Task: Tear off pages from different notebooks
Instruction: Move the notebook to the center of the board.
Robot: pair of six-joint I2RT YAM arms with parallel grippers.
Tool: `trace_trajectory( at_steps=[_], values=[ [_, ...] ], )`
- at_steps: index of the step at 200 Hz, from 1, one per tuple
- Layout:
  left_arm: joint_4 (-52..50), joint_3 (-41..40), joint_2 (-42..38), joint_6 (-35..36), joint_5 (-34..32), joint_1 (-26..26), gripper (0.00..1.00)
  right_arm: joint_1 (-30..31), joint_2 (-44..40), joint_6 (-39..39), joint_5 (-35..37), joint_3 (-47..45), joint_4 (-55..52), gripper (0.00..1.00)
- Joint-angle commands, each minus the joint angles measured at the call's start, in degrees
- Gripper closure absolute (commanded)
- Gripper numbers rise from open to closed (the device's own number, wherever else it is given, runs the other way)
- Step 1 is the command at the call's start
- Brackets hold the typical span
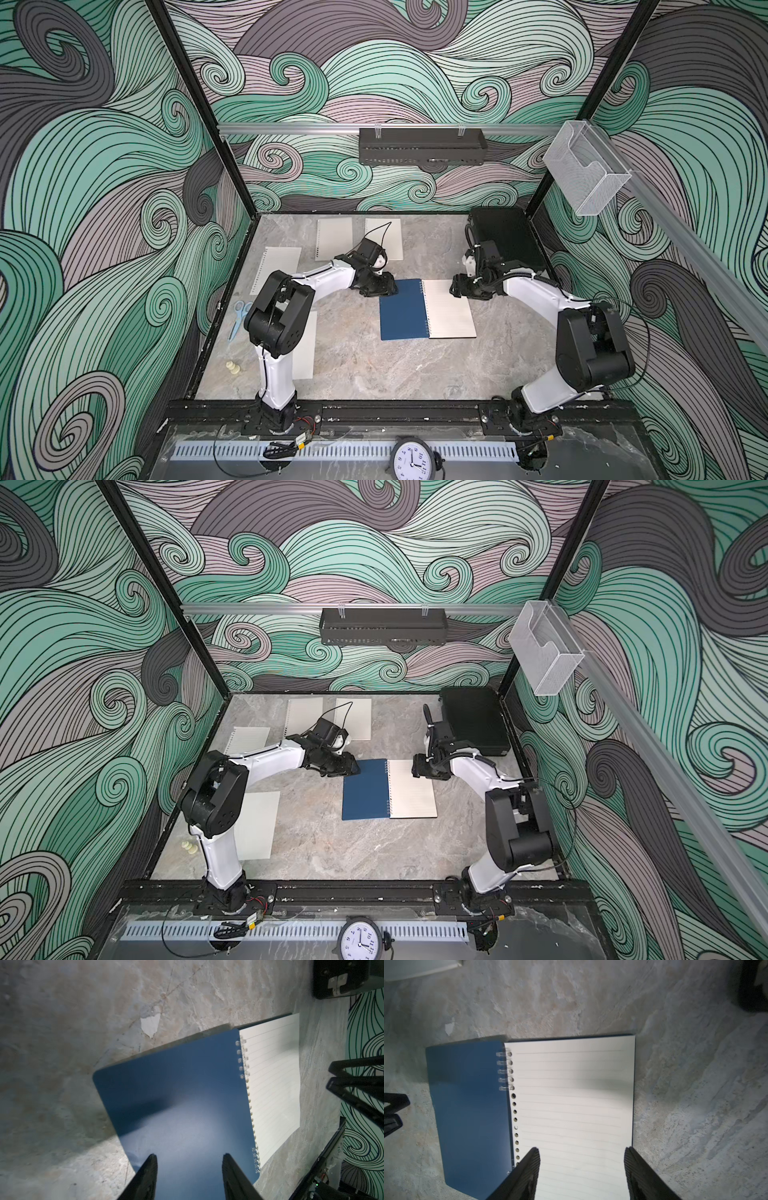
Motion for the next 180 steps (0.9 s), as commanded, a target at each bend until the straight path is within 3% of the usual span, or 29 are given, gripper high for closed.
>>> trace_trajectory(
  at_steps=[1, 180],
  values=[
    [-0.6, 2.7, 2.0, -0.7, 1.4, -1.4, 0.49, 0.1, -1.0, 2.0, 0.7, -1.8, 1.3, 0.36],
    [-1.6, 8.5, 9.7, -1.7, 3.4, -7.8, 0.52, 0.1, 4.3, 2.1, 3.2, -3.8, 2.2, 0.45]
  ],
)
